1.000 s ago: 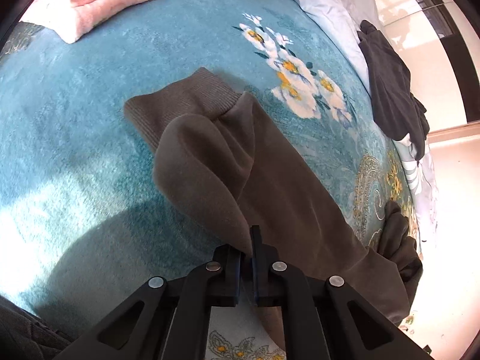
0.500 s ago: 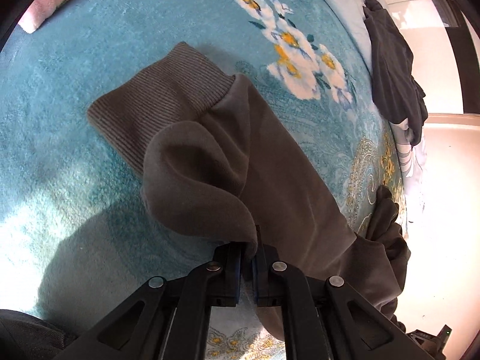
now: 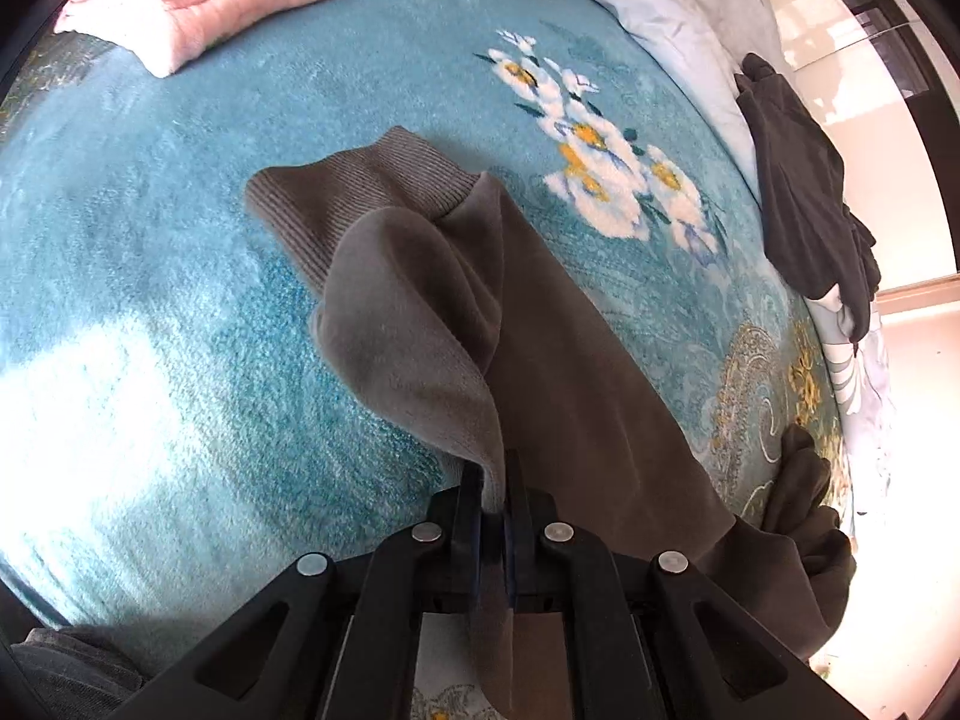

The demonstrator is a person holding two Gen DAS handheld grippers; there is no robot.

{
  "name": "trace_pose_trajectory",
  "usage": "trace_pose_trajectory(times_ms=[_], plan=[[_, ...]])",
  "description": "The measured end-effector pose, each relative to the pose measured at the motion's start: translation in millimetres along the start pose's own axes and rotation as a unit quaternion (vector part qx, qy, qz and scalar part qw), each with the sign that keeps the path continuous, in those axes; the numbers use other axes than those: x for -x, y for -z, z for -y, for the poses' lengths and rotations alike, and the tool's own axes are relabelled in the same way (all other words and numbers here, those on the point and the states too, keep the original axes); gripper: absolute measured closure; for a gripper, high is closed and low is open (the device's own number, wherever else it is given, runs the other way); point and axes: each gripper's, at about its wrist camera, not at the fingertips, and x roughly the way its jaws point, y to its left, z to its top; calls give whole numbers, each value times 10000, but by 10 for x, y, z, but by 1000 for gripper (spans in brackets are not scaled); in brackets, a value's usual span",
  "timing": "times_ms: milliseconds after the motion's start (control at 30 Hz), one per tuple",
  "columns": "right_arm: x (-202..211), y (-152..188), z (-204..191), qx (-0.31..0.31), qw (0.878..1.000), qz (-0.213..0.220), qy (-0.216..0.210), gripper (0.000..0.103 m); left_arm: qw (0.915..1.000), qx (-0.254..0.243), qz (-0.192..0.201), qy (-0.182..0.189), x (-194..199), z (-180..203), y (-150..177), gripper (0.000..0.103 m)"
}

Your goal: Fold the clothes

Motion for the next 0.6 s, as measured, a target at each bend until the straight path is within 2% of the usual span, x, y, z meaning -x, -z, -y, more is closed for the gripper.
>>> trace_pose_trajectory(times_ms=[267, 333, 467, 600], plan=[[35, 44, 356, 600, 9899, 118, -1278, 94, 9981, -343, 478, -203, 460, -193, 42, 98], [11, 114, 413, 782, 9881, 61, -1324, 94, 9970, -426, 604, -223, 569, -232, 60, 98], [-72, 110, 630, 497, 9848, -76, -1661, 94, 9963, -460, 686, -241, 676, -296, 99, 98], [-48, -25, 549, 632, 9799, -46, -1893, 94, 9956, -468, 734, -351, 836, -244, 19, 98]])
